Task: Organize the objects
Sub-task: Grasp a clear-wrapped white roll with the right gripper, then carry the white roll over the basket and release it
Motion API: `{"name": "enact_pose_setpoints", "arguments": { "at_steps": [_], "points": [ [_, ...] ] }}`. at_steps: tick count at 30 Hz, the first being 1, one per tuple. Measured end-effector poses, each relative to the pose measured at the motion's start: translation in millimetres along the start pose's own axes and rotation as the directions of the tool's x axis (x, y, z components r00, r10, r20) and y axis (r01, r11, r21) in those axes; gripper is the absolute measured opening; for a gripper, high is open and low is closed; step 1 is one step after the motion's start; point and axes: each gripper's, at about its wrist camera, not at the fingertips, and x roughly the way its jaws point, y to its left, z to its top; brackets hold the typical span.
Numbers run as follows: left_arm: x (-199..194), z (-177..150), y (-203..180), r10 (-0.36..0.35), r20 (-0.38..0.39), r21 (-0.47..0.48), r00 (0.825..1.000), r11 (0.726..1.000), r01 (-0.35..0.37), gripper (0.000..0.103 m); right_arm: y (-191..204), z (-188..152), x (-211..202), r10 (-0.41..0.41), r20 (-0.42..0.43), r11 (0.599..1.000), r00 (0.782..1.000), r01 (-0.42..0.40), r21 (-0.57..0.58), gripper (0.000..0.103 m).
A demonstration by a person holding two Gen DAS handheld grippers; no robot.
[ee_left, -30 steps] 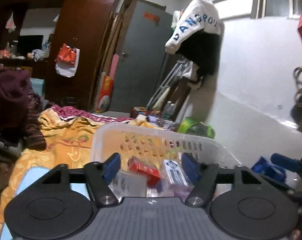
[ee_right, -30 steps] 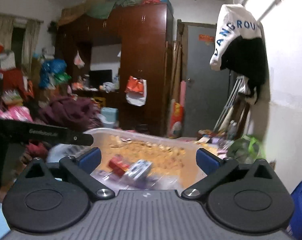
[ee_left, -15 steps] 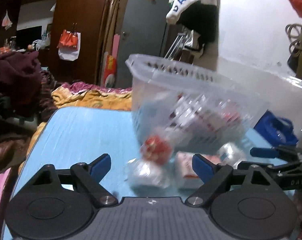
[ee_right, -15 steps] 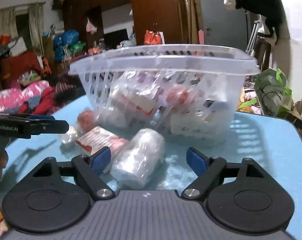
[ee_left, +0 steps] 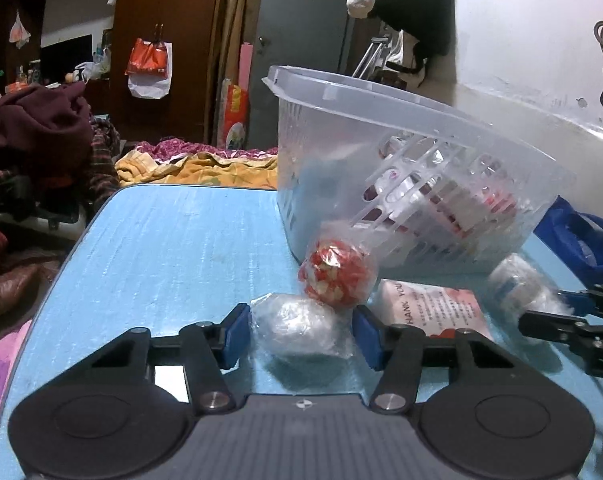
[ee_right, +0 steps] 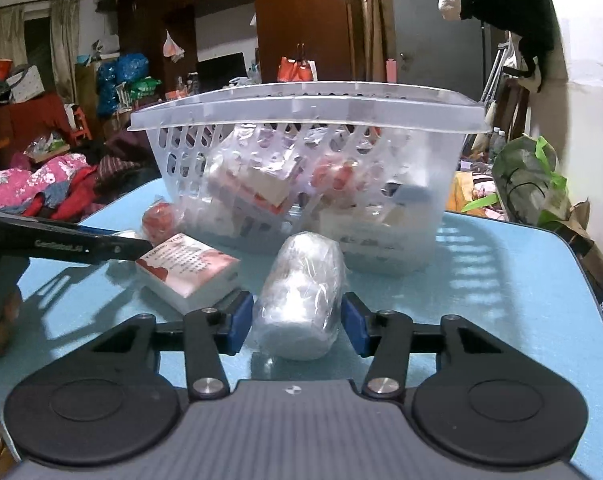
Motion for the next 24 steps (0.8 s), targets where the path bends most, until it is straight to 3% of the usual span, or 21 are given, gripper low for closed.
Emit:
{"name": "enact_pose_setpoints", "arguments": {
  "at_steps": [3,6,11,13,24],
  "points": [
    [-4.9,-2.3,-0.6,-0.022,0.028,-0.027,0.999,0.999,0.023,0.056,-5.0,-1.3,-5.7,-0.001,0.015,1.000,1.000,0.000,0.010,0.051],
    [-20.4,-7.1,-5.0,-0.060,0.121,-0.029,0.991,0.998,0.064,0.056,-7.6,-3.0,-14.1,-0.002,0.049,1.000,0.999,0.001,0.022,0.051],
    [-48.0,-14.8,-15.7,-0.165,0.291,-0.001,0.943,0.985,0.173,0.055,-0.5,-8.2,-13.2,-0.010,0.071,1.000,0.997,0.008,0.019,0.051],
    [-53.6,-18.9,-22.2,-0.184,0.334,0.038,0.924,0.983,0.182,0.055,3.0,-12.1,-14.7,-0.019,0.087,1.000,0.996,0.018,0.008,0.050],
    [-55.3,-21.9,-21.8,-0.212,0.355,0.048,0.911,0.977,0.209,0.055,5.6,-15.4,-24.6,-0.080,0.167,0.997,0.983,0.077,0.021,0.050]
  ]
}}
